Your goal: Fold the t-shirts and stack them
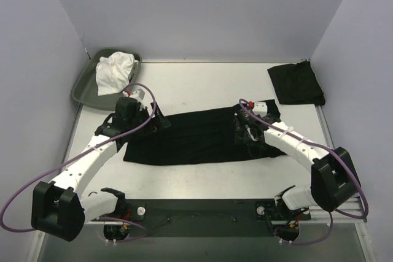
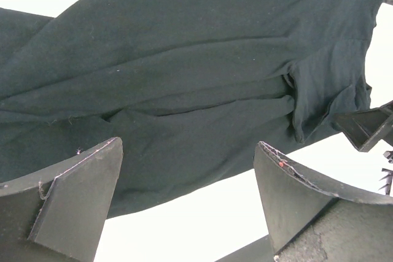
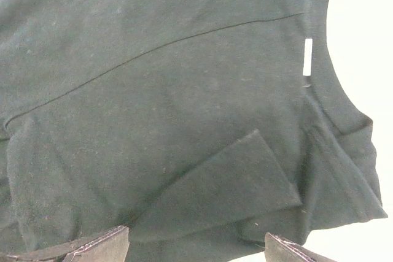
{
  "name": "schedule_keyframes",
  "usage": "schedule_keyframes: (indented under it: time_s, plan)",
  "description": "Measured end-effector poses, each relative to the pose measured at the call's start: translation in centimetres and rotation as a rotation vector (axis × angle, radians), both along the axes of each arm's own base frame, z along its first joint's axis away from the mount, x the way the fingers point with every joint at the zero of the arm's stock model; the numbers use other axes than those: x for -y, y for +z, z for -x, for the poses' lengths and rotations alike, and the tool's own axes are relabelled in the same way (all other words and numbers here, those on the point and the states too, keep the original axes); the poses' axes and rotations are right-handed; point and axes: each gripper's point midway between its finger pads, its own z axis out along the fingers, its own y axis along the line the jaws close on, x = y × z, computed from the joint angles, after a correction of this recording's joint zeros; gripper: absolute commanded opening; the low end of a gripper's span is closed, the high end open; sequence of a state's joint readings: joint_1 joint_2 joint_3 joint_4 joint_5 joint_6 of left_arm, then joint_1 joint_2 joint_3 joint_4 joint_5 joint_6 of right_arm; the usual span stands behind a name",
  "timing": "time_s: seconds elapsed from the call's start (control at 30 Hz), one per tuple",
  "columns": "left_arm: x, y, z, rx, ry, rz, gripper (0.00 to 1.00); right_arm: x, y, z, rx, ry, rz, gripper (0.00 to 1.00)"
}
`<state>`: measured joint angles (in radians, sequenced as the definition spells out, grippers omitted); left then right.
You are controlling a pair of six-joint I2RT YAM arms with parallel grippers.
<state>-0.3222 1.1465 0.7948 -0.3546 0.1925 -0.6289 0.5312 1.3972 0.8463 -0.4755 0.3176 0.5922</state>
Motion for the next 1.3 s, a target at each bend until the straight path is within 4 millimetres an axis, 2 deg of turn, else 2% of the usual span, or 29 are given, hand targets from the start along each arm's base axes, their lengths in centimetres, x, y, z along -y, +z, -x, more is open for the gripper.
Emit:
schedule_keyframes:
  time_s: [0.17,0.3,0.4,0.5,0.57,0.63,0.83,0.97,1.3]
  plan:
    - [0.2,0.7,0.2,0.019,-0.007,0.012,0.98,0.5,1.1,0.5,0.020,-0.027,0.001,0.90]
    - [0.2,1.5,0.4,0.045,-0.009,0.020,0.97,1.0,2.8,0.4,0.076,-0.044,0.002,0.91]
    - [0.3,1.7,0.4,0.049,-0.010,0.021,0.97,1.0,4.4,-1.0,0.121,-0.057,0.009,0.91]
    - [0.3,1.6,0.4,0.047,-0.010,0.021,0.97,1.1,5.2,-3.5,0.131,-0.074,0.040,0.91]
    - [0.3,1.5,0.4,0.042,-0.010,0.019,0.97,1.1,4.9,-5.0,0.121,-0.085,0.061,0.92]
    - [0.3,1.3,0.4,0.036,-0.010,0.017,0.97,1.3,3.6,-6.3,0.090,-0.099,0.089,0.93]
    - [0.3,1.1,0.3,0.032,-0.010,0.015,0.97,3.5,0.0,-6.6,-0.021,-0.159,0.144,0.94]
    - [0.3,1.1,0.3,0.031,-0.010,0.014,0.98,4.4,-0.3,-6.6,-0.031,-0.186,0.148,0.94]
    - [0.3,0.8,0.3,0.022,-0.008,0.009,0.98,4.6,-1.4,-6.0,-0.059,-0.194,0.160,0.95]
